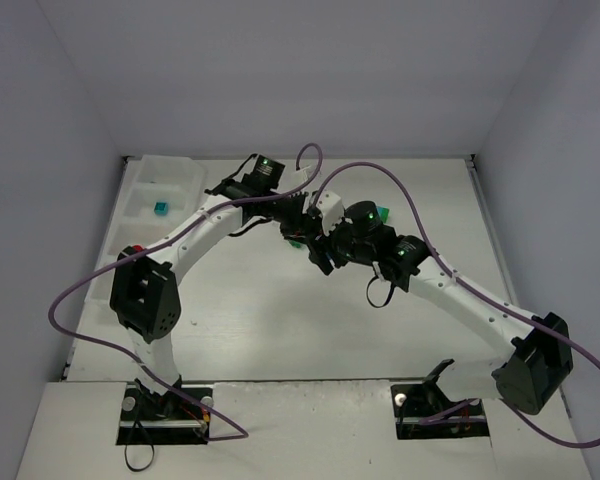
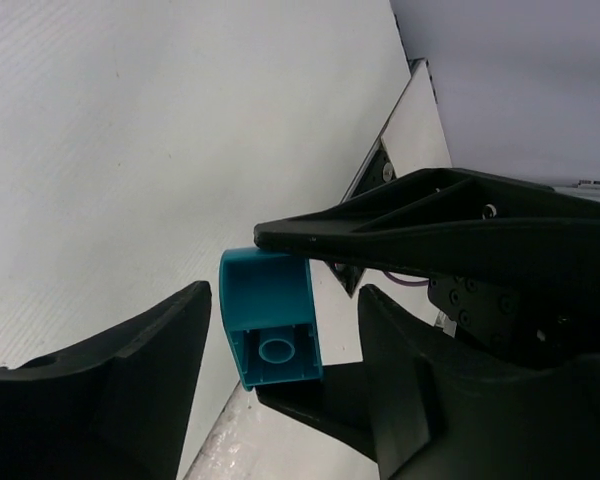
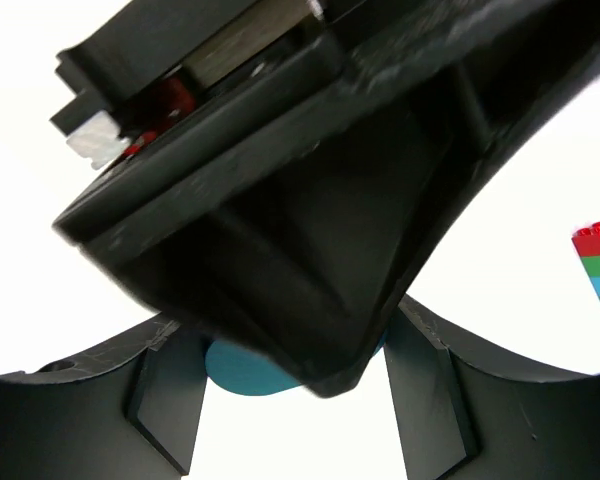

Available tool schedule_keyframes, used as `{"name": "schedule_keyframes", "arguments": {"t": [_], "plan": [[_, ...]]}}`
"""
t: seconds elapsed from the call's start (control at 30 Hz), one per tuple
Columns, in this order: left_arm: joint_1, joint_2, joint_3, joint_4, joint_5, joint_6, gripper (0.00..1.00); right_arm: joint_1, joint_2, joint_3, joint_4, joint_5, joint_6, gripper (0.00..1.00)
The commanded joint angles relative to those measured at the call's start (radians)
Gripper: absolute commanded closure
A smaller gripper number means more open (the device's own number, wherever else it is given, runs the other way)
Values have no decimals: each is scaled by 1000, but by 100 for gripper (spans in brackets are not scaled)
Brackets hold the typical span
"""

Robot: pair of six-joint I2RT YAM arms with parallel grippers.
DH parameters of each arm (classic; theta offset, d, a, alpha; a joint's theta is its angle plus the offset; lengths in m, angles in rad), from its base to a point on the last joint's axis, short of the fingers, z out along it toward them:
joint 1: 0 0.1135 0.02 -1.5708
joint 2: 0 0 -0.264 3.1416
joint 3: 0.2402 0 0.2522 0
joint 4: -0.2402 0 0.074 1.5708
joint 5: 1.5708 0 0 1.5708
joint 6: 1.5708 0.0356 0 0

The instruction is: Sort the legos into containers by color

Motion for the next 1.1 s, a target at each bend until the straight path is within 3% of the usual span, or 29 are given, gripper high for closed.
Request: {"name": "schedule_keyframes", "arguments": {"t": [0.0, 0.13, 0.37, 0.63, 0.8, 0.97, 1.07], "plan": [[-1, -48, 25, 110, 28, -36, 47, 4, -4, 30, 57, -5, 12, 100], [-7, -60, 9, 121, 28, -34, 79, 4, 1, 31, 66, -5, 20, 100], [-7, -81, -8, 96, -21, -2, 96, 4, 19, 45, 69, 13, 35, 96], [1, -78, 9, 78, -67, 24, 98, 4, 15, 45, 69, 53, 45, 57], [19, -71, 20, 62, -112, 44, 98, 2, 12, 42, 51, 76, 43, 45], [59, -49, 45, 1, -167, 93, 98, -5, -5, 44, 40, 128, 48, 24], [96, -51, 38, -5, -189, 96, 98, -13, -16, 47, 36, 147, 45, 2]]}}
